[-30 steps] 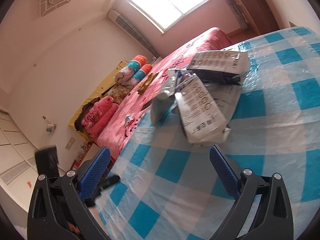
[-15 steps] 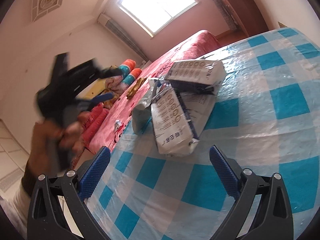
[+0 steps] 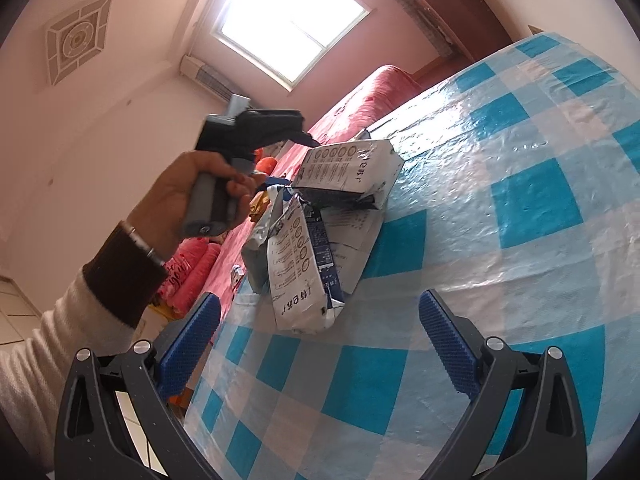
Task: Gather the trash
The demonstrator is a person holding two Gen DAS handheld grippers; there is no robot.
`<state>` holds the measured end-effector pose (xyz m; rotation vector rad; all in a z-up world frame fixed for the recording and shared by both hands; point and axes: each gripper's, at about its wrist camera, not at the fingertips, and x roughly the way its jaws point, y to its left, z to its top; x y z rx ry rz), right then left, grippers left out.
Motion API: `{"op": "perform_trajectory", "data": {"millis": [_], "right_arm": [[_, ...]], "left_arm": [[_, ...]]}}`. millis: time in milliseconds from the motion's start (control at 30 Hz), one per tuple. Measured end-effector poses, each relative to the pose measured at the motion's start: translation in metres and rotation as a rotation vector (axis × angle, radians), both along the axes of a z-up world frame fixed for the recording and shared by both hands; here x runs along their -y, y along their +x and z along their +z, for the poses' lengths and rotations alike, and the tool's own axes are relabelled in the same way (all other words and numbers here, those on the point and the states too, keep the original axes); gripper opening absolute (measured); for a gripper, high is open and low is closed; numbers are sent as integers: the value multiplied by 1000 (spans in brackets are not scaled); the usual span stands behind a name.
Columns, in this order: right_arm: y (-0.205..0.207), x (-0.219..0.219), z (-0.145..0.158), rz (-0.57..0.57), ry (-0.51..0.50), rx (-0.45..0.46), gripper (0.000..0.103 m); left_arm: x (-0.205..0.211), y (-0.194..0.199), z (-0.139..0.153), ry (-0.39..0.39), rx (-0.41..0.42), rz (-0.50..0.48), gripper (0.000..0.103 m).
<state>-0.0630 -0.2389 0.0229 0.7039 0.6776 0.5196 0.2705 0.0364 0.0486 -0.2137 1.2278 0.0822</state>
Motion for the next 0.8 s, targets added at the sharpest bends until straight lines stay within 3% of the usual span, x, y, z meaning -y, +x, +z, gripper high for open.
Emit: {"op": "perform_trajectory", "data": {"millis": [367, 800], "right_arm": [[-5, 11, 2, -24, 8, 2, 98], [-9, 27, 6, -63, 3, 9, 98]], "left_arm": [[17, 9, -30, 40, -84, -26, 80], [45, -54, -32, 16, -68, -171, 81]]}}
